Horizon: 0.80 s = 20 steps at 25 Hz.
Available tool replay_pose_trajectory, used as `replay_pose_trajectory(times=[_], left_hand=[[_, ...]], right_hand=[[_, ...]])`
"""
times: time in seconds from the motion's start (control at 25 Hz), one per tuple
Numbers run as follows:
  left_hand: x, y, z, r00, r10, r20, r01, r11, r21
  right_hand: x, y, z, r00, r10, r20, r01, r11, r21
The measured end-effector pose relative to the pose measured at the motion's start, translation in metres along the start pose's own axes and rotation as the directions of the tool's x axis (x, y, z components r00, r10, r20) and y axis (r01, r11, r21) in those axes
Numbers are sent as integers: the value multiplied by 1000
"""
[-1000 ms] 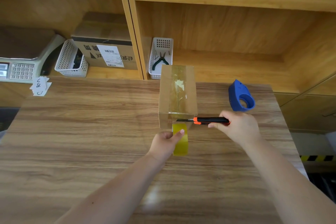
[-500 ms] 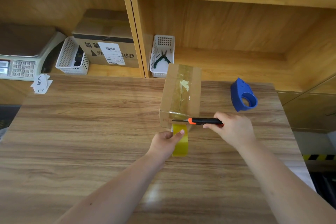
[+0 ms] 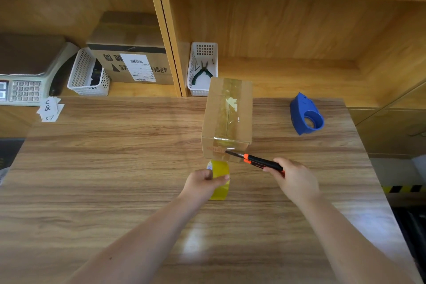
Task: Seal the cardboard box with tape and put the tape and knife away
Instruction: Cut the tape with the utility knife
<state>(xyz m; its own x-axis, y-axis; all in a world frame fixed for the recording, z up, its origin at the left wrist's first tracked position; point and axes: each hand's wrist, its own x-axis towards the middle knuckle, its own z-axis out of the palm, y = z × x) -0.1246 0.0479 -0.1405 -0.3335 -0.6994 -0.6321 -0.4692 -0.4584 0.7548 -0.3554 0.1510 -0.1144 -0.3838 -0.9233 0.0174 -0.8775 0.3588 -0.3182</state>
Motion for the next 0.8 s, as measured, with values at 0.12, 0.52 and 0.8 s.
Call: replay_pose_trajectory(times=[0.12,0.52,0.8], left_hand=[[-1,-4,-4,998,68,18,-70,980,188],[-10,-19,-3,944,292,154,-286,487,825],[-4,-40,-6,940,278,199,-283,305,910]], right_hand=[[-16,-10,12,963,231,136,-254,948,192],[-63,-31,86,782,498,374,-623,646,442],[-71,-34,104,698,577,424,-716,543,439]])
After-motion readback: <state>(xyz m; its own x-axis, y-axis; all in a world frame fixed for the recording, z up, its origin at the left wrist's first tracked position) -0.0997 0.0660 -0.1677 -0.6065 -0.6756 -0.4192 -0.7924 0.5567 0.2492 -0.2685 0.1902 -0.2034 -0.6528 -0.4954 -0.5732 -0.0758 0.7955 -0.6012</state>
